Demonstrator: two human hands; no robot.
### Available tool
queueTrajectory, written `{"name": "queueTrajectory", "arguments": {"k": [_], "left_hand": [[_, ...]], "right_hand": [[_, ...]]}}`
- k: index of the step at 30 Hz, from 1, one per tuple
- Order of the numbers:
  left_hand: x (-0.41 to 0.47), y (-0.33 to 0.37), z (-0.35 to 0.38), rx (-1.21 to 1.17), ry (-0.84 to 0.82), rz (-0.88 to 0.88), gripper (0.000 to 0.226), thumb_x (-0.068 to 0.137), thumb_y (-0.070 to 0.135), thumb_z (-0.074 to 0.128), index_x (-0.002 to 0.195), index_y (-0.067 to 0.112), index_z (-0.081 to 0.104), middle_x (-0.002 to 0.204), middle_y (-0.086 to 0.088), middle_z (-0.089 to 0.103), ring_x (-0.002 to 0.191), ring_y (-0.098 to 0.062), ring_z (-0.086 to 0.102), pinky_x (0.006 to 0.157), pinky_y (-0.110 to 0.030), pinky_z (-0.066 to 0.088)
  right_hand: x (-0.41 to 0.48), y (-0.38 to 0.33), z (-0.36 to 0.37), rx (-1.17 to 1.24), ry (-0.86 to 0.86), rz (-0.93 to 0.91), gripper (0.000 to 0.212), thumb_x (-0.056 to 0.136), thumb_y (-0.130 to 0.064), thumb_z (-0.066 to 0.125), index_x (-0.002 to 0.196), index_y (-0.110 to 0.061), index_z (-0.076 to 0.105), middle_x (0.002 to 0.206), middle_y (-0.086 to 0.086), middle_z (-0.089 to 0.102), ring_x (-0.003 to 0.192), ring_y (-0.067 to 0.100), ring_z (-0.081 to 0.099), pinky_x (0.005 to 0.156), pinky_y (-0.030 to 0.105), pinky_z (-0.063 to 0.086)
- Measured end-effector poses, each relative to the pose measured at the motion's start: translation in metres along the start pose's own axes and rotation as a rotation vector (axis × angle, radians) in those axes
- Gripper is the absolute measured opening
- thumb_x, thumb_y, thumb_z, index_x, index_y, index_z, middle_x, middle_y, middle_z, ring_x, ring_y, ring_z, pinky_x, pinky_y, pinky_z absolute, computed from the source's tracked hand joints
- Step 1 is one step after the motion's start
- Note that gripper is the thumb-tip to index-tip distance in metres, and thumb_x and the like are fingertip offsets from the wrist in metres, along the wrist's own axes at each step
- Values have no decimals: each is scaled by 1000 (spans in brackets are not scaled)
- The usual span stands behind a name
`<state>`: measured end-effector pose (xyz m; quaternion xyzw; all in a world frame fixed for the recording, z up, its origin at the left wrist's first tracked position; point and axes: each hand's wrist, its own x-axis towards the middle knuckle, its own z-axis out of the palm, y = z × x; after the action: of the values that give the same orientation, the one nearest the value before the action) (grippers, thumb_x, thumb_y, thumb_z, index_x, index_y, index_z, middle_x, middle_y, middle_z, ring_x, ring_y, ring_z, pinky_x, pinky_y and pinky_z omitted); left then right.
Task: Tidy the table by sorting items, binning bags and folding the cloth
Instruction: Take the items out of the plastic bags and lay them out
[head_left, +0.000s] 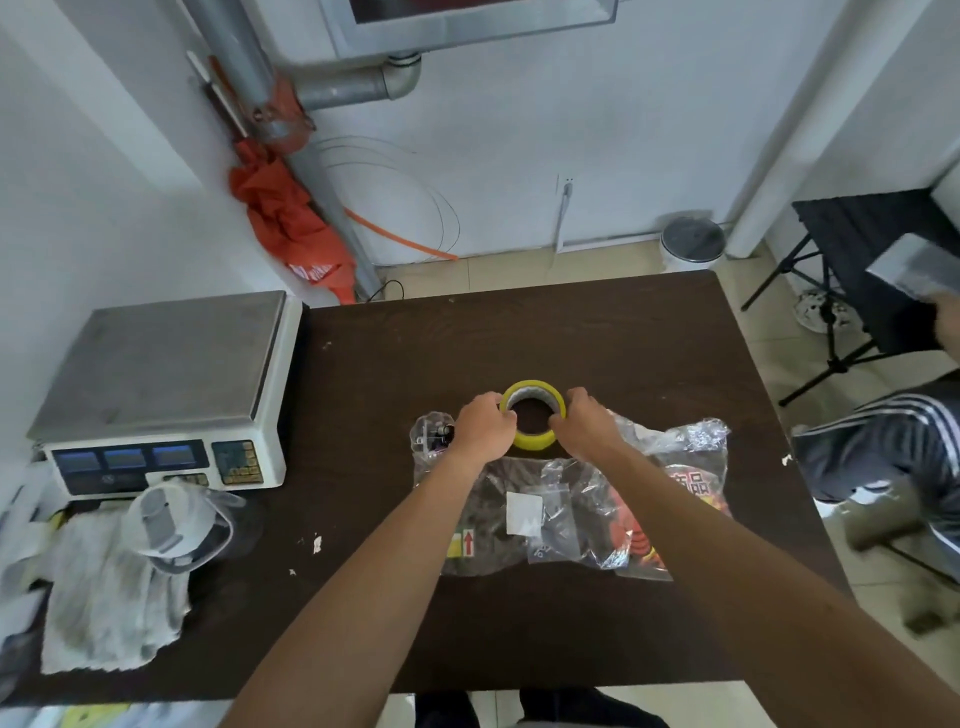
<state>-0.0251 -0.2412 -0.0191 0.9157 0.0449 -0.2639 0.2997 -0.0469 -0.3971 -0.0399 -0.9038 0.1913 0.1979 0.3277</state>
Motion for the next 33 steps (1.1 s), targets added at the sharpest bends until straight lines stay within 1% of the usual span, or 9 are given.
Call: {"name": "queueTrajectory", "arguments": {"k": [3, 6, 7, 10, 13, 16, 23, 29, 33], "left_hand": [[5, 1, 8, -37, -5, -41, 48, 103, 25, 50, 150, 19, 44, 145, -7, 56, 131, -31, 53, 106, -43, 47], [8, 4, 12, -91, -21, -101, 55, 102, 23, 51, 155, 21, 36, 151, -7, 50, 135, -32, 49, 109, -45, 44], [9, 5, 13, -99, -19, -119, 55, 102, 22, 51, 156, 20, 36, 152, -7, 49, 136, -32, 48, 110, -45, 43], [10, 5, 14, -135, 8, -159, 45, 102, 18, 47, 147, 18, 48, 145, -8, 55, 131, -32, 51, 108, -45, 45], [9, 6, 14, -158, 47, -147, 41, 102, 16, 44, 141, 20, 54, 139, -6, 60, 127, -31, 54, 106, -45, 46], [8, 6, 8, -172, 101, -101, 38, 101, 15, 45, 135, 22, 60, 133, -3, 64, 123, -30, 56, 104, -45, 47], [-5, -5, -28, -279, 271, -93, 37, 99, 28, 57, 135, 25, 65, 128, 3, 70, 121, -23, 62, 101, -38, 50], [-23, -30, -71, -346, 410, -63, 33, 91, 31, 69, 123, 29, 71, 110, 10, 77, 105, -16, 69, 99, -39, 53], [-43, -58, -102, -425, 465, -76, 32, 89, 29, 73, 120, 27, 72, 105, 10, 77, 97, -8, 70, 96, -34, 55]], "right_hand": [[4, 3, 0, 15, -16, 7, 34, 97, -24, 55, 126, -8, 49, 122, 15, 61, 114, 35, 58, 82, 36, 42], [8, 3, 2, 11, -19, 20, 26, 96, -23, 53, 118, -9, 53, 118, 15, 63, 109, 34, 59, 78, 34, 41], [8, 2, 2, 12, -20, 26, 24, 96, -23, 53, 116, -9, 53, 118, 15, 63, 108, 34, 59, 79, 34, 42], [9, -3, 5, -10, -24, 39, 21, 95, -23, 52, 111, -9, 51, 120, 16, 61, 109, 36, 59, 86, 39, 47], [7, -10, 6, -18, 13, 58, 28, 97, -23, 51, 120, -7, 50, 125, 17, 59, 115, 36, 57, 93, 42, 46], [7, -16, 6, 47, 80, 50, 28, 96, -20, 50, 121, -6, 50, 126, 17, 59, 116, 37, 57, 95, 43, 45], [-4, -51, -4, 139, 175, -54, 26, 95, -22, 54, 118, -10, 53, 119, 14, 59, 110, 35, 58, 91, 41, 44], [-18, -98, 1, 142, 199, -176, 24, 94, -25, 58, 116, -14, 54, 112, 10, 63, 101, 31, 62, 89, 43, 50], [-31, -131, 15, 136, 177, -272, 21, 94, -24, 61, 112, -17, 55, 106, 5, 63, 95, 26, 62, 80, 36, 49]]}}
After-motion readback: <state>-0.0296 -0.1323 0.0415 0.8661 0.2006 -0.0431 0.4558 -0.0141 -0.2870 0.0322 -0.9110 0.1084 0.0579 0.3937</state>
